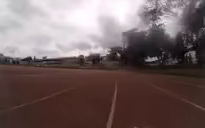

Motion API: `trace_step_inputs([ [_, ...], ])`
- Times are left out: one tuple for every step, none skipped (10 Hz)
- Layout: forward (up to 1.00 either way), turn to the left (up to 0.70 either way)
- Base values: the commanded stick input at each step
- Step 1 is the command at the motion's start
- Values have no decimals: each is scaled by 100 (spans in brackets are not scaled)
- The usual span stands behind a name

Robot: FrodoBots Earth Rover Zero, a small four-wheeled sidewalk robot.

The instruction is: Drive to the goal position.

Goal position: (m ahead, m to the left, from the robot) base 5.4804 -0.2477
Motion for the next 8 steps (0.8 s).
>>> trace_step_inputs([
  [67, 0],
  [67, 0],
  [67, 0],
  [67, 0],
  [67, 0],
  [67, 0],
  [67, 0],
  [67, 0],
])
